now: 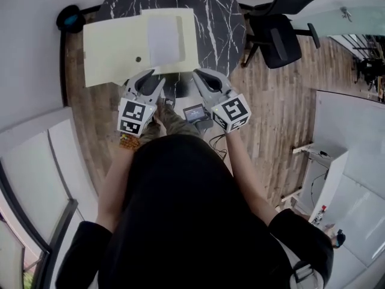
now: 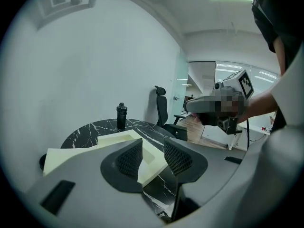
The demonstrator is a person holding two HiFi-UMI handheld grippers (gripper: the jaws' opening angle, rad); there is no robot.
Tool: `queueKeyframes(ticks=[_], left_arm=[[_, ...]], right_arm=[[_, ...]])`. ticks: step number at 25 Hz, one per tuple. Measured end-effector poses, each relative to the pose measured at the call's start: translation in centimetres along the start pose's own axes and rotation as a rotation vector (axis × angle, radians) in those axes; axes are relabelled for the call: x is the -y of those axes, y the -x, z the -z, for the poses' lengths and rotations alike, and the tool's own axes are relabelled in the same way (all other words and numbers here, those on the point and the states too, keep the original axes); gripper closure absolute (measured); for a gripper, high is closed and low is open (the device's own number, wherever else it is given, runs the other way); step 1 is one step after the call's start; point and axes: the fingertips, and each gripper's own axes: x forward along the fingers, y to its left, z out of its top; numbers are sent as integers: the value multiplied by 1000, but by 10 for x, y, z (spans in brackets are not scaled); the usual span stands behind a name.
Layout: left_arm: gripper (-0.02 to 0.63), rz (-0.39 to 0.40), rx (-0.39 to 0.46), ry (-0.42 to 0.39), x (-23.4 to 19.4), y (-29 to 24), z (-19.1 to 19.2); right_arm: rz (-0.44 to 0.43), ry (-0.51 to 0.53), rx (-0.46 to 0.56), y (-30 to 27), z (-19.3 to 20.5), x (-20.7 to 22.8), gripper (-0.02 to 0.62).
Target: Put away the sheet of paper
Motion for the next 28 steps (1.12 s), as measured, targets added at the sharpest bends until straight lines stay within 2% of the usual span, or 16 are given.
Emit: queueKeyframes(ticks=[3,10,13,15,18,23,28], left_arm=[[454,9,30,20,2,17,3],[473,34,142,60,3,56,-1],[535,64,198,64,8,71,-5],[554,76,224,65,13,79,-9],[568,83,255,27,16,92,-23],[580,119,308,-117,12,92,-62],[580,66,406,-62,2,90,-85]], right_arm=[[17,43,-15,4,-4,-13,597],[53,71,-27,20,-10,-39,597],[52,85,-18,22,-14,-54,597],[48,107,-11,22,-19,-62,597],[53,116,11,19,-32,-66,597],[37,154,36,-3,-46,-69,597],[9,219,50,-16,-58,-81,597]])
